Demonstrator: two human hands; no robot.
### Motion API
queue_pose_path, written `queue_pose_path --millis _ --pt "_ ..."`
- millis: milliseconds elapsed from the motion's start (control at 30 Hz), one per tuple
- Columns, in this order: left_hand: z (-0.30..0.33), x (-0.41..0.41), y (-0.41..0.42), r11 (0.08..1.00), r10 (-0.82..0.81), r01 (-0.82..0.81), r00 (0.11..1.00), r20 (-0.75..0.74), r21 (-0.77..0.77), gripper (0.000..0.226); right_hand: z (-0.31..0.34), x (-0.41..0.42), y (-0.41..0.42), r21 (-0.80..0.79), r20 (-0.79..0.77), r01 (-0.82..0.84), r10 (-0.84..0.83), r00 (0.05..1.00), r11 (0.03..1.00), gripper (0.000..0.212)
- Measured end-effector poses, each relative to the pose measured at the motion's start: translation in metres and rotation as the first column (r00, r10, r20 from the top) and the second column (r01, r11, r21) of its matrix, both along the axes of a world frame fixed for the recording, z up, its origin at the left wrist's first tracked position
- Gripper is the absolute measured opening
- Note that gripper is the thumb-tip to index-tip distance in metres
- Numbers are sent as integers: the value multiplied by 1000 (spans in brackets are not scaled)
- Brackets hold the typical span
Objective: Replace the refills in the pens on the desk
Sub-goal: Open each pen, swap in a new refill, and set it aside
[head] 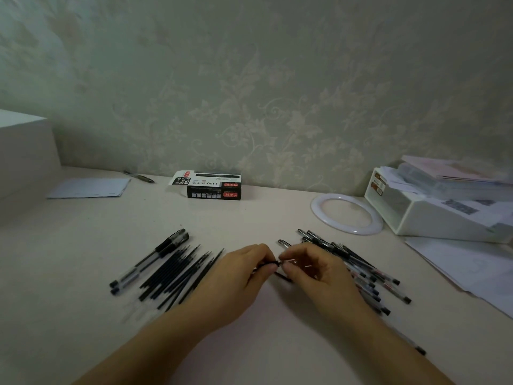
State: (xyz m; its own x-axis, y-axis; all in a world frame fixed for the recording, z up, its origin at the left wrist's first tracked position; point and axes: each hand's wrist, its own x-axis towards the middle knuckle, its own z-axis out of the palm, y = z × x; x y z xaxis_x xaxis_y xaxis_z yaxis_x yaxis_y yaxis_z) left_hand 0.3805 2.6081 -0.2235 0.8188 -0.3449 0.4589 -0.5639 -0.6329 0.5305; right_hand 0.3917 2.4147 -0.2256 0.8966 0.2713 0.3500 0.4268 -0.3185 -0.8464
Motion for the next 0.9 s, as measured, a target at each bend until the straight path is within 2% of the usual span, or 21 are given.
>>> queue_pose_path --millis 100,267,400,467,600,767,833,900 --pt "0 0 1 1000 3 -3 1000 3 3 14 -2 0 1 2 -5 31 -31 1000 1000 19" --pt "1 0 -1 1000 -16 16 1000 -8 10 13 0 1 -1 18 7 35 -35 999 999 6" --pt "2 -1 -1 1000 -9 9 1000 -6 11 12 0 2 -2 78 -26 37 -35 999 996 20" --pt "2 -2 0 1000 -6 6 1000 -10 17 14 2 3 -3 112 -41 81 -77 996 990 20" --pt "5 -3 0 999 6 -6 1000 1 34 19 6 4 -6 189 -34 223 -221 975 956 7" --pt "5 -3 1 998 31 -30 999 -17 58 20 7 3 -6 228 -14 310 -315 949 923 8" --pt "5 -3 1 997 43 -42 999 -13 58 19 8 2 -7 185 6 295 -302 953 937 8" --pt "5 -3 2 997 54 -53 998 -16 56 19 8 -1 -5 43 65 253 -256 965 966 9"
